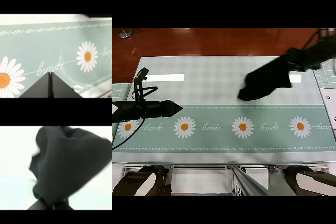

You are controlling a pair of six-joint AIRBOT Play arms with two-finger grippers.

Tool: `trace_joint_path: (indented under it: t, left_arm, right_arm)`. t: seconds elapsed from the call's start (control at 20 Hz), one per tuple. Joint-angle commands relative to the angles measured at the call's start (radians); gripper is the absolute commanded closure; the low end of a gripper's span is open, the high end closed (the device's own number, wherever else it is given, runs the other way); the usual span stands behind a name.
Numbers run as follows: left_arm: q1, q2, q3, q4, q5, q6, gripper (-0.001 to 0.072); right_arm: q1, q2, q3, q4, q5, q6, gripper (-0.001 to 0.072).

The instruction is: Fold the shirts.

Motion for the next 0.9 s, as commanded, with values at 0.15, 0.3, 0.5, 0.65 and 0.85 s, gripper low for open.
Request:
trace_joint_path:
  t: [0.15,0.3,0.5,0.65,0.85]
  left_arm:
    - [0.000,0.000,0.000,0.000,0.004,0.000,0.0682]
    - [0.000,0.000,0.000,0.000,0.016,0.000,0.0683]
    - [0.000,0.000,0.000,0.000,0.028,0.000,0.0682]
    - [0.000,0.000,0.000,0.000,0.051,0.000,0.0682]
    - [-0.010,-0.001,0.000,0.000,0.068,0.000,0.0682]
  right_arm:
    - [-0.328,0.119,-0.016,-0.221,0.211,0.100,0.0694]
    - [-0.475,0.189,-0.149,-0.336,0.262,0.099,0.0694]
    - [-0.674,0.304,-0.390,-0.492,0.256,0.108,0.0694]
    - [-0.794,0.380,-0.571,-0.497,0.210,0.084,0.0694]
    - [-0.890,0.410,-0.635,-0.490,0.156,0.137,0.0077]
